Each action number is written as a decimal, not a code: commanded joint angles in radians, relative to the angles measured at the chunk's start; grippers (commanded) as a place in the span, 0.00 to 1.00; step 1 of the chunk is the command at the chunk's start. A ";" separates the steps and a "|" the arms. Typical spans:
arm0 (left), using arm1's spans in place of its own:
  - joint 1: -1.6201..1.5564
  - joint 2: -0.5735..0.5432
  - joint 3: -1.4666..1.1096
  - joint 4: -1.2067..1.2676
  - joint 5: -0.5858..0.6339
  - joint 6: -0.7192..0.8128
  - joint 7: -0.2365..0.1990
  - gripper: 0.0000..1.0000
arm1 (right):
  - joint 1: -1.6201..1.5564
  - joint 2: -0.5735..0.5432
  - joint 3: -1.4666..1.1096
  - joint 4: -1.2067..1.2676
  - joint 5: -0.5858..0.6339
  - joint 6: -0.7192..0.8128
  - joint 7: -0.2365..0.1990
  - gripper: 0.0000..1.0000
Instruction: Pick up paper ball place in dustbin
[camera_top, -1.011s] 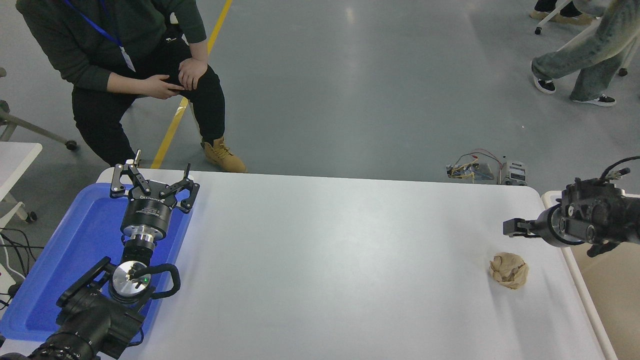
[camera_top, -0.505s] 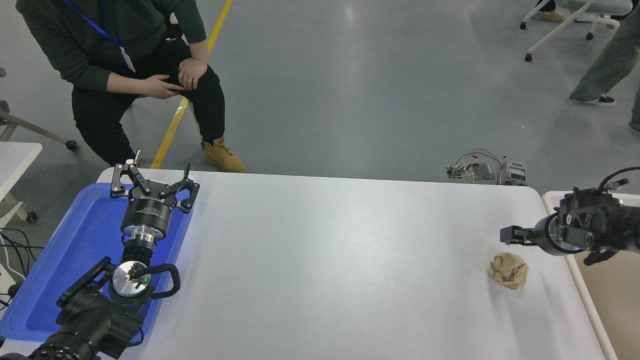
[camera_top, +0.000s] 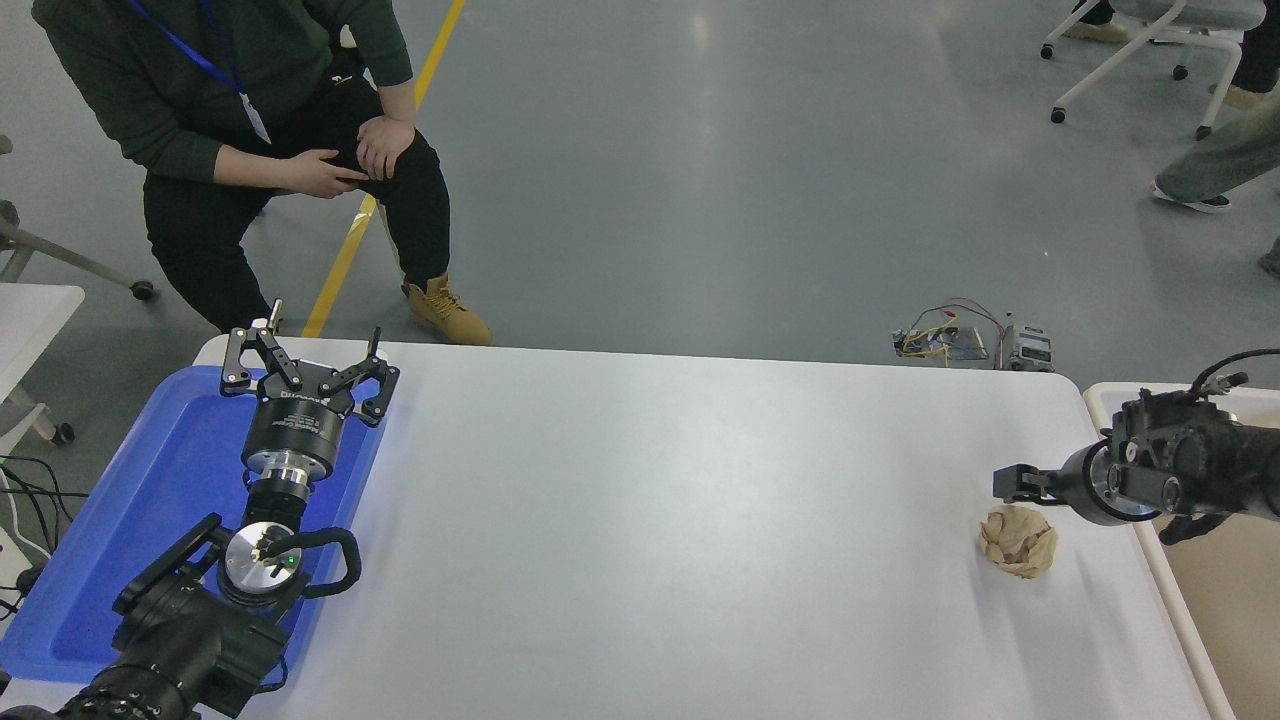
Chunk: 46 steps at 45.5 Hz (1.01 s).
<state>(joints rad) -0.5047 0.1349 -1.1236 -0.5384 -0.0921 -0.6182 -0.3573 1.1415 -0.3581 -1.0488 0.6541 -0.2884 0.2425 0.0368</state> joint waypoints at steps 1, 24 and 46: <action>0.000 0.000 -0.001 0.000 0.000 0.000 0.000 1.00 | -0.022 0.004 0.004 0.001 0.000 0.001 0.000 1.00; 0.000 0.000 -0.001 0.000 0.000 0.000 0.000 1.00 | -0.052 0.005 0.003 0.002 -0.037 0.003 0.034 0.92; 0.000 -0.001 0.001 0.000 0.000 0.000 0.000 1.00 | -0.035 0.007 -0.008 0.002 -0.158 -0.020 0.121 0.00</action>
<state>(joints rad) -0.5047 0.1349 -1.1233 -0.5384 -0.0920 -0.6182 -0.3573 1.0911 -0.3476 -1.0481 0.6566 -0.4138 0.2277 0.1224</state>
